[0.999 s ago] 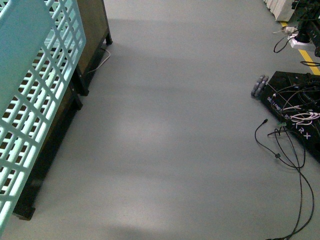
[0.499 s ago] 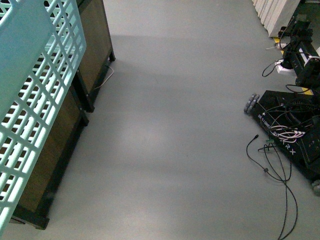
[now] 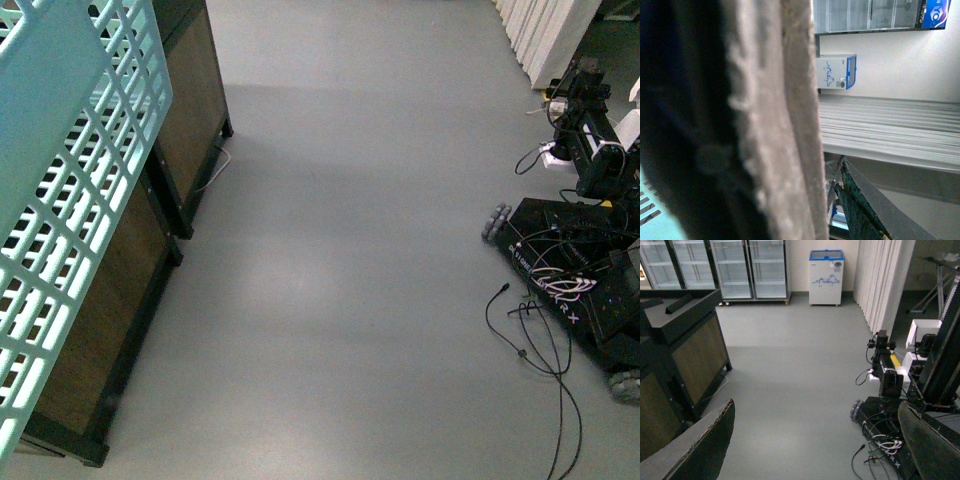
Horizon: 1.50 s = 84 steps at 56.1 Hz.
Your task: Pick lemon and mango into basket
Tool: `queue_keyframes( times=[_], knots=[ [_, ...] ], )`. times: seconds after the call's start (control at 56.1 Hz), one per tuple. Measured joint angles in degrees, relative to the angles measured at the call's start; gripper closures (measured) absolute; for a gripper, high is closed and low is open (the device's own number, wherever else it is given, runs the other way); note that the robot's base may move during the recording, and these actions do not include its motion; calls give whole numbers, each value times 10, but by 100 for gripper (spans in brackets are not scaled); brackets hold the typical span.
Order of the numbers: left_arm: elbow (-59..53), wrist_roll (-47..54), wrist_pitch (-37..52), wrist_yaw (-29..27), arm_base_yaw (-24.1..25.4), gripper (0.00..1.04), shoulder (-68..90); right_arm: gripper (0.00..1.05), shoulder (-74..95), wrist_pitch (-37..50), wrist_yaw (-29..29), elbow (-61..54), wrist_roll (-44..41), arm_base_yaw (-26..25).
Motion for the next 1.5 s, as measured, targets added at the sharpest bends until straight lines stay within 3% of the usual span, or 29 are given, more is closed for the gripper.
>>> queue_keyframes(
  times=[1.498],
  knots=[
    [0,0,0,0,-2,77,1,9,0,0,0,0,0,0]
  ],
)
